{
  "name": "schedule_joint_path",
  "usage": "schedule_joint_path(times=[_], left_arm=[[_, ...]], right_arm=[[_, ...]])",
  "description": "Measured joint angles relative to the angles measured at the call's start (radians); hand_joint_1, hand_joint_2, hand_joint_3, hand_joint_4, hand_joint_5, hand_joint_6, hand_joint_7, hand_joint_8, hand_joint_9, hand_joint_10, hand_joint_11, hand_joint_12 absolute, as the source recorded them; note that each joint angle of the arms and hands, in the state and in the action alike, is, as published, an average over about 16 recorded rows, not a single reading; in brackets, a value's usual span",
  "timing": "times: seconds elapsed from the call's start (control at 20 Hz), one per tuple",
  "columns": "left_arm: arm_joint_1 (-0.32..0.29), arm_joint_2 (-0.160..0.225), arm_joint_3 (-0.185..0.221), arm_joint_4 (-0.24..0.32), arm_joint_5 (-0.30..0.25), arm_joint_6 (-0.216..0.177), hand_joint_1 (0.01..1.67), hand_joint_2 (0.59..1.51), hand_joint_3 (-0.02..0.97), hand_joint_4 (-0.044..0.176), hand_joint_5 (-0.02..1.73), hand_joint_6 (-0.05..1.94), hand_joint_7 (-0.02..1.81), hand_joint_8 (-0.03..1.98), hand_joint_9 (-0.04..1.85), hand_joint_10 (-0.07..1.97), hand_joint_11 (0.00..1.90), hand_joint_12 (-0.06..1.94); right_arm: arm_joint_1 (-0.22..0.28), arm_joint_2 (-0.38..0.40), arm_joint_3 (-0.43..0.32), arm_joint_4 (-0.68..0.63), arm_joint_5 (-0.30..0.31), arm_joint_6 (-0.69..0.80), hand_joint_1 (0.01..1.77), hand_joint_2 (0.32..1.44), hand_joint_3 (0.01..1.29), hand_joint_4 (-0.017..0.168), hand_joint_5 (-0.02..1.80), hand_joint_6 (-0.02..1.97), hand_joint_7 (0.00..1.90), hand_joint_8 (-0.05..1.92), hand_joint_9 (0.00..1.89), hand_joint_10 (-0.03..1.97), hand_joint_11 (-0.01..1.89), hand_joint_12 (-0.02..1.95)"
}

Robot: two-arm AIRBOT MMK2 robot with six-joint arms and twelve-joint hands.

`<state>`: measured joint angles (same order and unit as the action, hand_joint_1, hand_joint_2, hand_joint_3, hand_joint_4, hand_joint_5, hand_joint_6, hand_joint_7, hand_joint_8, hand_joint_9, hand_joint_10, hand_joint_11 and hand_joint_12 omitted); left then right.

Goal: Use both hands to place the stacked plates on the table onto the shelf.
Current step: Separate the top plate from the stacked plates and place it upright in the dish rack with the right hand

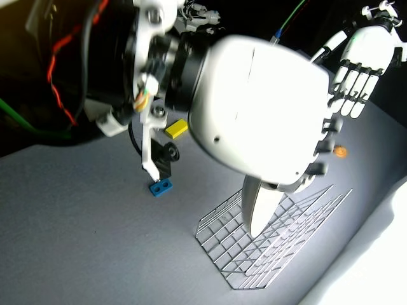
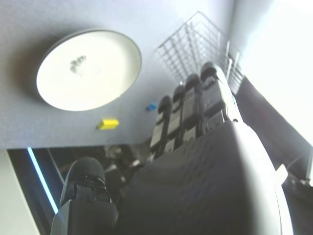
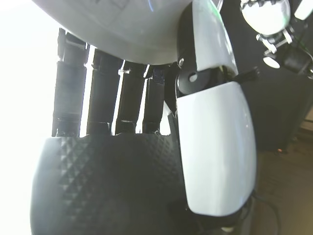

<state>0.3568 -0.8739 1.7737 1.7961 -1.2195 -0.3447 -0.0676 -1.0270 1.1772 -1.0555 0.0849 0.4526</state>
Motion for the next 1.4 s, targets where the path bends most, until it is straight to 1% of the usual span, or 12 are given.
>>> schedule_joint_path(times=[0.3, 0.65, 1.25, 1.4], left_arm=[[0.028, -0.007, -0.014, 0.004, 0.001, 0.013, 0.02, 1.161, 0.021, 0.007, 0.03, 0.02, 0.02, 0.01, 0.02, 0.00, 0.02, 0.01], [0.096, -0.028, -0.023, -0.003, 0.005, 0.033, 0.02, 1.165, 0.020, 0.007, 0.03, 0.02, 0.02, 0.01, 0.02, 0.00, 0.02, 0.01], [0.245, -0.085, -0.020, -0.034, 0.038, 0.083, 0.02, 1.169, 0.020, 0.006, 0.02, 0.02, 0.02, 0.01, 0.02, 0.01, 0.02, 0.01], [0.276, -0.101, -0.012, -0.043, 0.048, 0.095, 0.02, 1.170, 0.020, 0.004, 0.02, 0.02, 0.02, 0.01, 0.02, 0.01, 0.02, 0.01]], right_arm=[[-0.033, -0.061, 0.095, 0.042, -0.015, 0.014, 1.23, 1.00, 0.01, -0.009, 0.92, 0.95, 1.17, 0.71, 1.32, -0.01, 1.08, 0.65], [-0.062, -0.136, 0.196, 0.105, -0.019, 0.016, 1.23, 1.01, 0.01, -0.010, 0.91, 0.94, 1.17, 0.72, 1.32, -0.01, 1.08, 0.66], [-0.129, -0.224, 0.291, 0.235, -0.033, -0.023, 1.22, 1.01, 0.01, -0.010, 0.92, 0.91, 1.18, 0.69, 1.32, -0.01, 1.10, 0.62], [-0.143, -0.245, 0.315, 0.257, -0.039, -0.036, 1.23, 1.01, 0.01, -0.010, 0.92, 0.90, 1.17, 0.70, 1.29, 0.07, 1.10, 0.61]])
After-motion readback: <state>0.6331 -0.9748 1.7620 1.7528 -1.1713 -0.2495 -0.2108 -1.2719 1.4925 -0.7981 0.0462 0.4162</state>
